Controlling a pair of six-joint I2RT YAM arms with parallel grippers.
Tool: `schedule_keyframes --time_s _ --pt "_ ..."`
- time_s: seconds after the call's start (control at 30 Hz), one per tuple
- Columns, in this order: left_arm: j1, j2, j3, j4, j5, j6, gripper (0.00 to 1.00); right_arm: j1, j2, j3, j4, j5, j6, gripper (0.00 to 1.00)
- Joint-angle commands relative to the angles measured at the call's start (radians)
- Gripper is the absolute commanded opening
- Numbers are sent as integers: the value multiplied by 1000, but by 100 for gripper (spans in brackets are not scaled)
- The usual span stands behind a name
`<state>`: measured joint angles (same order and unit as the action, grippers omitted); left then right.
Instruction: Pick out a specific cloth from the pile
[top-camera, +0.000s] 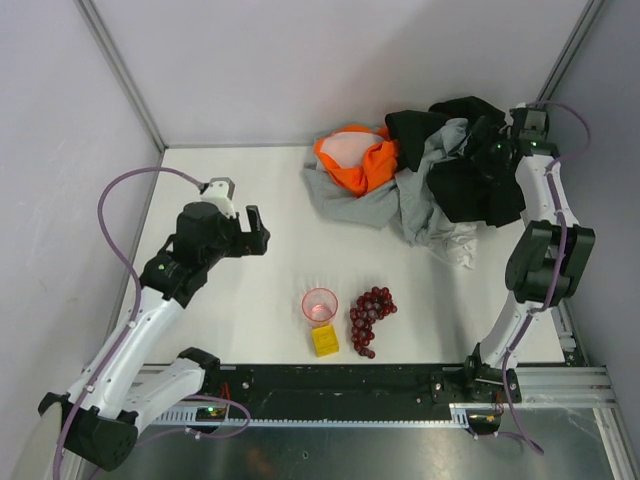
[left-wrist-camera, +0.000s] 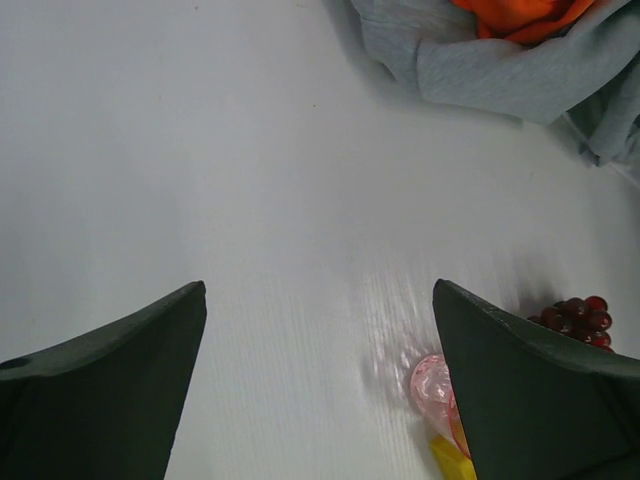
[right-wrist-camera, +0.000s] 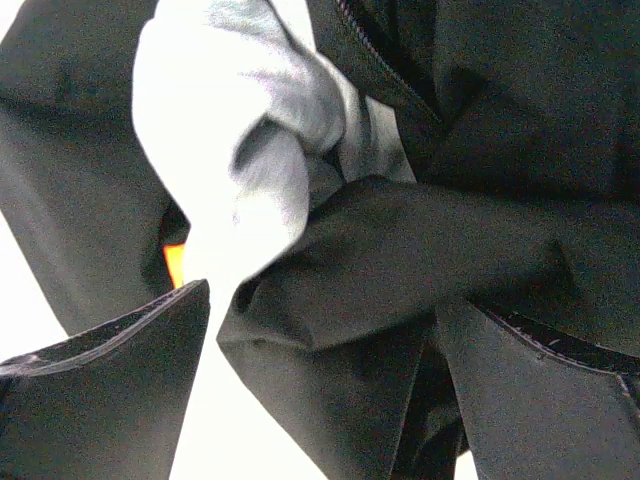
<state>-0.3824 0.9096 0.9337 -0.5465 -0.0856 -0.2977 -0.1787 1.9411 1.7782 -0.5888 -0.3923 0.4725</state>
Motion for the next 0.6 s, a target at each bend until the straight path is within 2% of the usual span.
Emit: schedule_keyframes --time_s 0.0,0.33,0.57 --pt "-3 -45 20 23 62 -45 100 -8 -171 -50 -48 45 -48 99" --pt "-3 -75 -19 23 142 -64 100 -5 -501 -325 -42 64 -60 99" --pt "-3 -62 -44 24 165 -67 100 46 -644 -471 -93 182 -97 99"
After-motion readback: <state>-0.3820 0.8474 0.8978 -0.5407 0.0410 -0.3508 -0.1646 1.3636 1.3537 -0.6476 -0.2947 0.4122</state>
